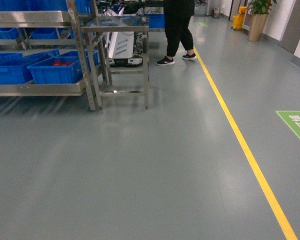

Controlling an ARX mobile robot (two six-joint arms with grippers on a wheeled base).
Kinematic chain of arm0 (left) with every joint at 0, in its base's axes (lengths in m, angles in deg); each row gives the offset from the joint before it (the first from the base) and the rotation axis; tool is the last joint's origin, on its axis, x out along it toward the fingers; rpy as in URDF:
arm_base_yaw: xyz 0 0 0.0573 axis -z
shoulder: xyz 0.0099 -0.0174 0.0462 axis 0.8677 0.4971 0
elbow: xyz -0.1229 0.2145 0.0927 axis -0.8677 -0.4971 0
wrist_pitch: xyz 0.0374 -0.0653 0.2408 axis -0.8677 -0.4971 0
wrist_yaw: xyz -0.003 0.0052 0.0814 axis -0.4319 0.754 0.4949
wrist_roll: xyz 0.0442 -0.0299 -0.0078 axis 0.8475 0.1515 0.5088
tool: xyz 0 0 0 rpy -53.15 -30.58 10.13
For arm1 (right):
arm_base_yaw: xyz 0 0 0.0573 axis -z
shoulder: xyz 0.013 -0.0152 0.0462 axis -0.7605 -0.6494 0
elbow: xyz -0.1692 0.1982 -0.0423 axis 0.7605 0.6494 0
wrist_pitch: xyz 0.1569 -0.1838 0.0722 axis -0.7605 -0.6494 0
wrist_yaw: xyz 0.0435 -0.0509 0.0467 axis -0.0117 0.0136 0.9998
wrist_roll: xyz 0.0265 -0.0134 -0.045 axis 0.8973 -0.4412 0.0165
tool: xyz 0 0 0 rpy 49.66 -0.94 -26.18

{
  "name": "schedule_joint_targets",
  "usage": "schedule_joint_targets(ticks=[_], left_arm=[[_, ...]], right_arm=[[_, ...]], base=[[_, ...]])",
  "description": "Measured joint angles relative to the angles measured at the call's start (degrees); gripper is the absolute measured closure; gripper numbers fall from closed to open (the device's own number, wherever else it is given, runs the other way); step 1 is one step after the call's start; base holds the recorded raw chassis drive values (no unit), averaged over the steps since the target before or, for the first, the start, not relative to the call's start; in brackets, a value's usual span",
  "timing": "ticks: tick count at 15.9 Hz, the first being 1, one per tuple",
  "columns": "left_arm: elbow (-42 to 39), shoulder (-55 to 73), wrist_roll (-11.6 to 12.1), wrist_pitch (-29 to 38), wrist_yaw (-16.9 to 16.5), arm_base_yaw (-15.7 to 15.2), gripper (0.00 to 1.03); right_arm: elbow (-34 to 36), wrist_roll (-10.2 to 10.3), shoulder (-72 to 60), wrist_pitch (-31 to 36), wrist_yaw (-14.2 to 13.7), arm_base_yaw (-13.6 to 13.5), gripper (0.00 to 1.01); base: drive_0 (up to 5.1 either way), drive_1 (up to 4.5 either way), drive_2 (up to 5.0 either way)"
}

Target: Pick blue part to blue bin on bottom shelf

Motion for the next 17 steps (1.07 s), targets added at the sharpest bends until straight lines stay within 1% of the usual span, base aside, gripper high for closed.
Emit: schedule_joint_targets(ticks=[17], left_arm=[[0.00,-0.02,-0.02,-0.02,0.00,0.00,0.59]], right_arm=[[0.00,0.00,0.00,0.09,0.02,0.00,0.03]], base=[[0.1,4.17,-4.0]])
